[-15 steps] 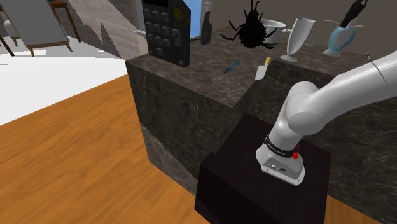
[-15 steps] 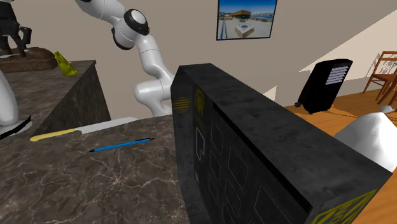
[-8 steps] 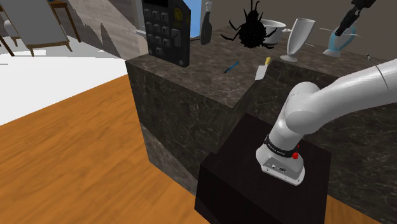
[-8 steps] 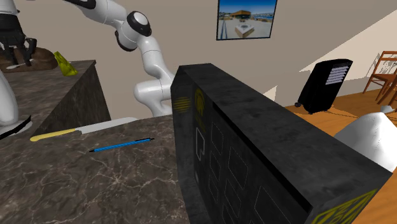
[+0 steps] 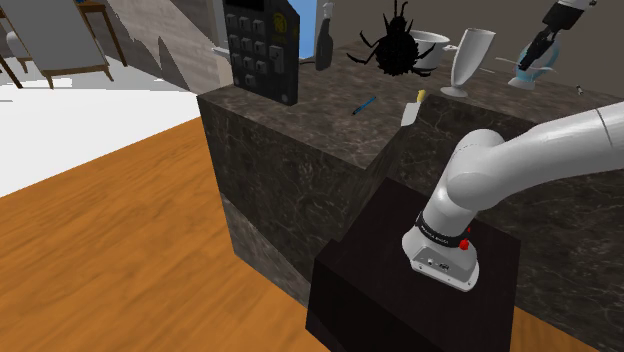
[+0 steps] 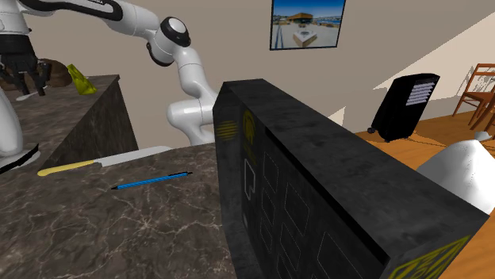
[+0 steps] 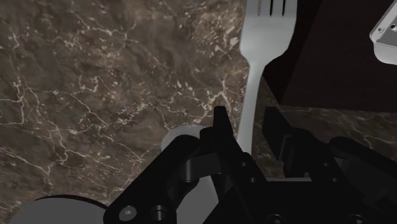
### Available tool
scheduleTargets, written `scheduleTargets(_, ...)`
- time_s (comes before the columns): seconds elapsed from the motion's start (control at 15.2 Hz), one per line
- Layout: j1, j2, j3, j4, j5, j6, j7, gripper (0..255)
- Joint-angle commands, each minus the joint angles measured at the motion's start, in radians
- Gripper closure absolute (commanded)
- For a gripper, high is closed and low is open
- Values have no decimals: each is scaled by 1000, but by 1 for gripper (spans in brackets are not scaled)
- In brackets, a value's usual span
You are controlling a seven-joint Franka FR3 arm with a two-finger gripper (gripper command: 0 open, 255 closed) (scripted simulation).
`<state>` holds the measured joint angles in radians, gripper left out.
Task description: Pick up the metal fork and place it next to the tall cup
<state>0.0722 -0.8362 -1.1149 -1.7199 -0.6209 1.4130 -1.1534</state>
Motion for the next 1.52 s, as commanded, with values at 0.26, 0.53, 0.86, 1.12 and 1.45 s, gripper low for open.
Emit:
scheduleTargets(0.26,-27,-37,-15,-94,-28,65,14,255)
scheduleTargets(0.53,-41,-57,-29,-150,-48,106,21,255)
scheduleTargets(0.86,-55,-80,-53,-214,-74,156,30,255)
scheduleTargets(1.12,-64,-97,-75,-261,-96,196,37,255)
scheduleTargets(1.45,-67,-104,-88,-284,-107,216,40,255)
